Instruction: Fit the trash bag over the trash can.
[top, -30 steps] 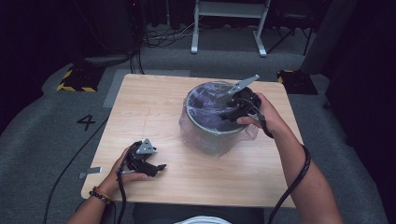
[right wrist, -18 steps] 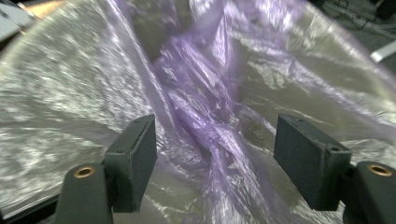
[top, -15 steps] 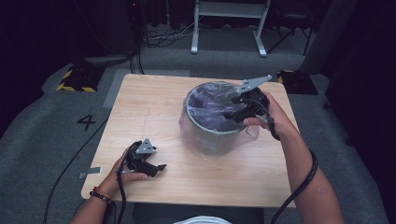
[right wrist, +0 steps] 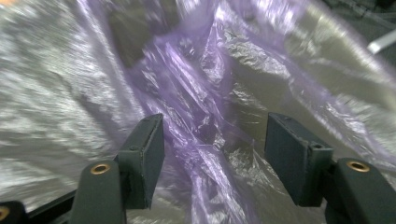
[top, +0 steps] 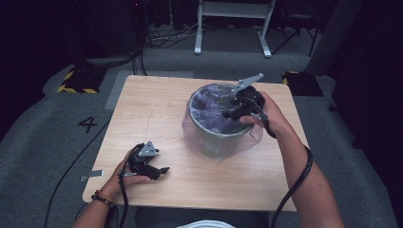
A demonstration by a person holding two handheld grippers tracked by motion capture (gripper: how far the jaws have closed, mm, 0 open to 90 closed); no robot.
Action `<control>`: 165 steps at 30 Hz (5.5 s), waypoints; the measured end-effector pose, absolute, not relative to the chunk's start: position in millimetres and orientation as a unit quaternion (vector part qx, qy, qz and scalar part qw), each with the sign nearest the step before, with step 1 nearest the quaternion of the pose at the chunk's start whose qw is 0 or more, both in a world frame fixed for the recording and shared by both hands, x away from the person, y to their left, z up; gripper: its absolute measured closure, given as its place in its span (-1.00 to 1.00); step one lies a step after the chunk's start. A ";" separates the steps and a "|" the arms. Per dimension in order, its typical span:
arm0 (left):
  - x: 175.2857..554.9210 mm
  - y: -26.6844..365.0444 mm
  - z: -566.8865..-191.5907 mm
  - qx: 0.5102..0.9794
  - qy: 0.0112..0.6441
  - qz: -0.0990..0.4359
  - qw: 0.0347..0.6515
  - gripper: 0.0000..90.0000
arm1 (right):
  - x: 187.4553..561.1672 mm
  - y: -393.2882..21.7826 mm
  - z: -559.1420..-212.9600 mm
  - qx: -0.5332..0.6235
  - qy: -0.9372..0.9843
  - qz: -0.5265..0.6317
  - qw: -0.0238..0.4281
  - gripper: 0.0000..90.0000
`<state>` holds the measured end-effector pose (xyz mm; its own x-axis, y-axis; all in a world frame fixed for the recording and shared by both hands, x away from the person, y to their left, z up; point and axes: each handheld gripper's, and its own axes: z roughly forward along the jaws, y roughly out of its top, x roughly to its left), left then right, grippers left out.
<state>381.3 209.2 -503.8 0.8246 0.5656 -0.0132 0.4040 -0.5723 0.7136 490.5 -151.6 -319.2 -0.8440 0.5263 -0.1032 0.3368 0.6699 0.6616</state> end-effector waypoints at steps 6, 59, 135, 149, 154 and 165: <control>381.3 209.2 -503.8 0.880 0.275 0.109 0.371 -0.66 | 493.2 -145.6 -322.0 0.238 0.915 0.298 0.129 -0.31; 381.3 209.2 -503.8 0.880 0.275 0.109 0.372 -0.66 | 444.5 -207.7 -289.6 0.225 0.880 0.388 0.153 -0.45; 381.3 209.2 -503.8 0.880 0.275 0.109 0.372 -0.66 | 395.3 -275.9 -466.0 0.280 0.911 0.258 0.162 -0.60; 381.3 209.2 -503.8 0.880 0.275 0.109 0.372 -0.66 | 381.9 -297.1 -488.2 0.308 0.889 0.299 0.158 -0.64; 381.3 209.1 -503.8 0.880 0.276 0.109 0.372 -0.66 | 376.5 -313.5 -497.1 0.339 0.865 0.341 0.145 -0.68; 381.7 209.1 -503.6 0.880 0.275 0.109 0.371 -0.67 | 361.3 -342.3 -503.5 0.389 0.829 0.364 0.172 -0.68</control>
<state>381.7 209.1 -503.6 0.8251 0.5649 -0.0115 0.4031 -0.5742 0.7126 361.3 -342.3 -503.5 -0.6387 0.7694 -0.0016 0.5191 0.4324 0.7373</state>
